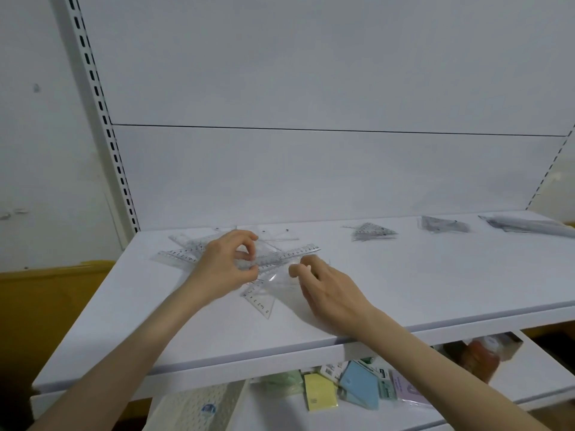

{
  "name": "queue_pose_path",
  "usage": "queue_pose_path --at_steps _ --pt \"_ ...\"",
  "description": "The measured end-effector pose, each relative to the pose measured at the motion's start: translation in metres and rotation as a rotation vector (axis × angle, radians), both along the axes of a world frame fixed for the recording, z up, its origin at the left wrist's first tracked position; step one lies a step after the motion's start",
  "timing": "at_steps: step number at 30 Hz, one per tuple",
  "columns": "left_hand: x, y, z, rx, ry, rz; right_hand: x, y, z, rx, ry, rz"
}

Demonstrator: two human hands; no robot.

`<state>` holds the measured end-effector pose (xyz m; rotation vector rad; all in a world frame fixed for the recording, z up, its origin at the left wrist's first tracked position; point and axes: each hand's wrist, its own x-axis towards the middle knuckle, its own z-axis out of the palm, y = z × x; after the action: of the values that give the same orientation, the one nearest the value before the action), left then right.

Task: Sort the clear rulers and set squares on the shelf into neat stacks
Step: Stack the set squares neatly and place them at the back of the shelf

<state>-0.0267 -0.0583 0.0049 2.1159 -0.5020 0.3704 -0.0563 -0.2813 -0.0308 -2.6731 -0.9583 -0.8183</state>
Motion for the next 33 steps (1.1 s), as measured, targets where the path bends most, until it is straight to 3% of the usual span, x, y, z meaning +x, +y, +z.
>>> queue_pose_path --at_steps 8,24,33 --pt "0.002 -0.030 -0.001 -0.170 0.233 -0.089 -0.015 -0.026 0.006 0.266 0.316 -0.090" --pt "0.016 -0.164 -0.012 0.273 -0.059 -0.237 -0.058 -0.160 0.013 0.703 0.466 -0.595" --pt "0.044 -0.208 -0.010 0.333 -0.041 -0.156 -0.002 -0.229 0.012 0.735 0.561 -0.567"
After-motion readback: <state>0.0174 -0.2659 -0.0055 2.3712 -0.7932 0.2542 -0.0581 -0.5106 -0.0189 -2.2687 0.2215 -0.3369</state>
